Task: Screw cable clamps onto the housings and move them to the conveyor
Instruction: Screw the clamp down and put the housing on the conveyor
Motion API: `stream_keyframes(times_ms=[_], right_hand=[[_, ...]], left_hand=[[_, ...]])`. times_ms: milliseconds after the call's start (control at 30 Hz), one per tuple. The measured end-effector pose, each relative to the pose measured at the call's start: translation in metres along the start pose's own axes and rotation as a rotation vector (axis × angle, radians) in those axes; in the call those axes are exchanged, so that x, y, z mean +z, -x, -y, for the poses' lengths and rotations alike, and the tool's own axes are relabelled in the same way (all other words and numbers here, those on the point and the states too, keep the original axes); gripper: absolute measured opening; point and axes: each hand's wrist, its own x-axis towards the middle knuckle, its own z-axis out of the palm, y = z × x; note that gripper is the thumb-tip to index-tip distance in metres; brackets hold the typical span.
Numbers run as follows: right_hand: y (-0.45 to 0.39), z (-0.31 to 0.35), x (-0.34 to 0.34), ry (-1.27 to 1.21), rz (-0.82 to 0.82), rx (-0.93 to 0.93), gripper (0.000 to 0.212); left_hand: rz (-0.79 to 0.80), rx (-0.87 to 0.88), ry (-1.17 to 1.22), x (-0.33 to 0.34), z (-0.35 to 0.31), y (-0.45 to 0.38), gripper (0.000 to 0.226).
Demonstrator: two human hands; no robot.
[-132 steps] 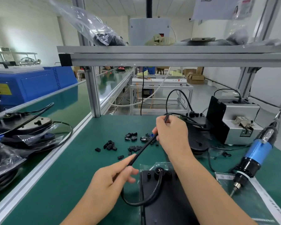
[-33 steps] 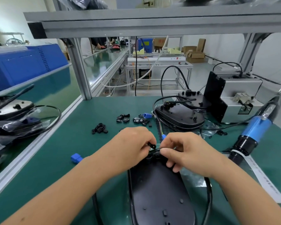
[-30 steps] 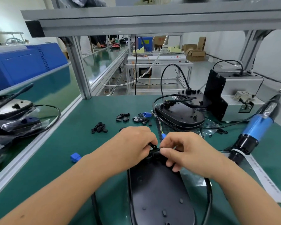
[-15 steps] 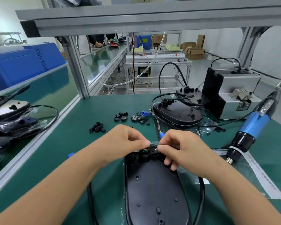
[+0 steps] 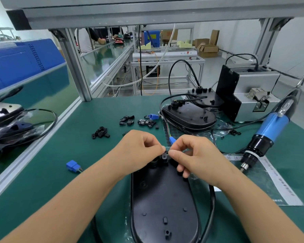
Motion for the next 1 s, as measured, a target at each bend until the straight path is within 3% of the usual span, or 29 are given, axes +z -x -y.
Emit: stream_keyframes(times_ms=[167, 333, 433, 633, 833, 1000], right_hand=[[0.000, -0.002, 0.002, 0.027, -0.033, -0.045, 0.011], [0.001, -0.002, 0.003, 0.017, -0.062, -0.028, 0.013], [0.000, -0.003, 0.005, 0.024, -0.078, -0.019, 0.013], [-0.001, -0.003, 0.005, 0.030, -0.081, -0.014, 0.012], [-0.001, -0.005, 0.008, 0.070, -0.146, -0.009, 0.013], [0.001, -0.013, -0.001, 0.382, -0.278, 0.008, 0.027]], left_hand=[[-0.045, 0.012, -0.011, 0.003, 0.001, -0.001, 0.019], [0.058, 0.064, -0.114, -0.002, 0.000, -0.004, 0.023], [0.039, 0.111, -0.170, -0.006, 0.002, -0.003, 0.016], [0.032, 0.066, -0.018, -0.006, 0.003, 0.000, 0.007], [0.040, 0.125, -0.143, -0.004, 0.001, 0.000, 0.012], [0.088, 0.116, -0.267, -0.004, -0.006, -0.004, 0.010]])
